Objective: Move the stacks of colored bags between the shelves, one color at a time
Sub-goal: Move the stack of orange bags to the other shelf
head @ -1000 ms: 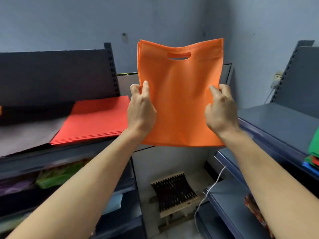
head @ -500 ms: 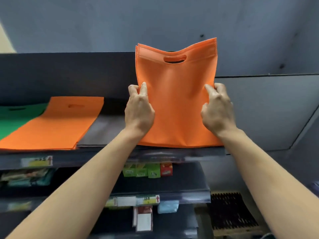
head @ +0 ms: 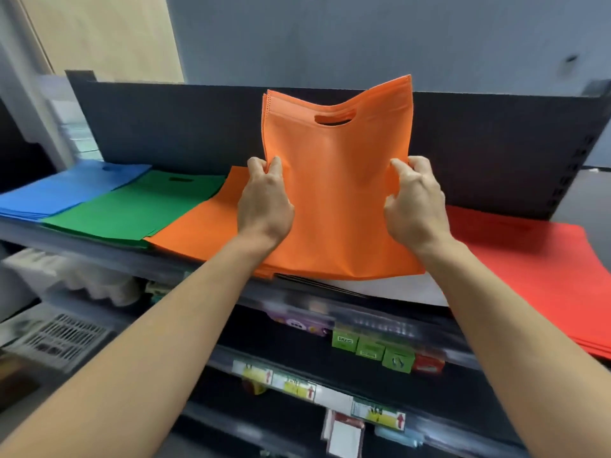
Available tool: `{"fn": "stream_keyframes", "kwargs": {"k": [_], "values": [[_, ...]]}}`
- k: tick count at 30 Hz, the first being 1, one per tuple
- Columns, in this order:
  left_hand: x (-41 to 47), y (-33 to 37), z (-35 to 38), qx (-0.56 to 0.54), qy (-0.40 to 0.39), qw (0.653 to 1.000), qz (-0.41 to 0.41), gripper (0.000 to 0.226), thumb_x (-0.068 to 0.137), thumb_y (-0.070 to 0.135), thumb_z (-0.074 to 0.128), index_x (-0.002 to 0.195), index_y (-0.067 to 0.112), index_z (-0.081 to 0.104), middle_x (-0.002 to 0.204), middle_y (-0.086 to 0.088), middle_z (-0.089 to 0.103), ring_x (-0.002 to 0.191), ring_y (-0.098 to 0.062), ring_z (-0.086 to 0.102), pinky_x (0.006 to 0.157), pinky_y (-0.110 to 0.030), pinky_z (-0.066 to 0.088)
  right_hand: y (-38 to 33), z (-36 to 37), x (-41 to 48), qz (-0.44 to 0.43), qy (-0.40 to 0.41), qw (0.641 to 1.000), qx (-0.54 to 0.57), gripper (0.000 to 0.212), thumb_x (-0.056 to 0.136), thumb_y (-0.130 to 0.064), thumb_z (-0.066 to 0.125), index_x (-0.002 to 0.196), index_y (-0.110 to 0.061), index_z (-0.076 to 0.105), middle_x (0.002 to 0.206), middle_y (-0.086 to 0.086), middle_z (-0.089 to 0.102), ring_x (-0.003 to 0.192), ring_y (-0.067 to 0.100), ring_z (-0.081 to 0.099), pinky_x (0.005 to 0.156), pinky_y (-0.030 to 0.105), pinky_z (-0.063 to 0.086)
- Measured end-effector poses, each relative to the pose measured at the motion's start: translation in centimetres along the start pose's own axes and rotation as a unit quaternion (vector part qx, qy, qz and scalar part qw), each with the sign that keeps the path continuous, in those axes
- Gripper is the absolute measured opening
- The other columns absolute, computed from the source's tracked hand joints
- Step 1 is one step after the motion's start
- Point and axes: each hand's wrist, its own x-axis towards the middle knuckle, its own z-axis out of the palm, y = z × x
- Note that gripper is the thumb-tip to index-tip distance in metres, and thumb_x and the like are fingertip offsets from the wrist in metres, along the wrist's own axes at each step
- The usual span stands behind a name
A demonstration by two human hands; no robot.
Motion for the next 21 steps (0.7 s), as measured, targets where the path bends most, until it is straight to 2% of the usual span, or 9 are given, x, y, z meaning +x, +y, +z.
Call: {"fn": "stream_keyframes", "kwargs": {"k": [3, 5, 9, 17, 21], "values": [[0.9, -2.5, -0.9, 0.030, -0.003, 0.999, -0.014, 0.045, 0.084, -0.009, 0.040, 0.127, 0.002, 0.045, 0.127, -0.016, 0.037, 0.082, -0.031, 0.055, 0.069, -0.031, 0.040, -2.0, 2.0, 0.7, -0.012, -0.020, 1.000, 0.021, 0.042, 0.086, 0.003, 0.040, 0.127, -0.005, 0.048, 0.135, 0.007, 0.039, 0.103, 0.038, 0.055, 0.089, 0.042, 0.046], [1.8, -4.3, -1.4, 0.044, -0.008, 0.999, -0.027, 0.043, 0.085, -0.008, 0.040, 0.127, 0.001, 0.045, 0.127, -0.016, 0.037, 0.079, -0.027, 0.049, 0.070, -0.030, 0.038, -3.4, 3.3, 1.3, -0.019, -0.039, 0.999, 0.022, 0.041, 0.088, 0.002, 0.041, 0.128, -0.005, 0.047, 0.134, 0.007, 0.039, 0.103, 0.035, 0.055, 0.086, 0.040, 0.046], [4.1, -8.1, -1.7, 0.057, -0.029, 0.997, -0.044, 0.043, 0.087, -0.006, 0.039, 0.129, 0.001, 0.045, 0.127, -0.015, 0.038, 0.093, -0.036, 0.055, 0.080, -0.040, 0.045, -6.3, 6.0, 2.6, -0.016, -0.071, 0.997, 0.017, 0.039, 0.090, 0.001, 0.041, 0.129, -0.001, 0.045, 0.134, 0.008, 0.039, 0.105, 0.031, 0.053, 0.082, 0.036, 0.045], [8.8, -16.6, -0.9, 0.081, -0.121, 0.989, -0.020, 0.041, 0.088, -0.004, 0.037, 0.127, 0.001, 0.046, 0.125, -0.015, 0.039, 0.102, -0.039, 0.053, 0.086, -0.044, 0.046, -11.3, 13.1, 3.7, 0.065, -0.126, 0.990, -0.025, 0.038, 0.088, 0.003, 0.041, 0.126, 0.004, 0.045, 0.133, 0.012, 0.038, 0.110, 0.035, 0.050, 0.092, 0.045, 0.047], [10.2, -19.6, 0.2, 0.099, -0.175, 0.980, -0.007, 0.035, 0.088, -0.002, 0.037, 0.121, 0.001, 0.049, 0.122, -0.017, 0.040, 0.097, -0.039, 0.053, 0.083, -0.043, 0.045, -12.6, 16.1, 3.5, 0.103, -0.143, 0.983, -0.056, 0.037, 0.089, 0.002, 0.041, 0.125, 0.000, 0.047, 0.132, 0.012, 0.039, 0.108, 0.035, 0.051, 0.087, 0.042, 0.046]]}}
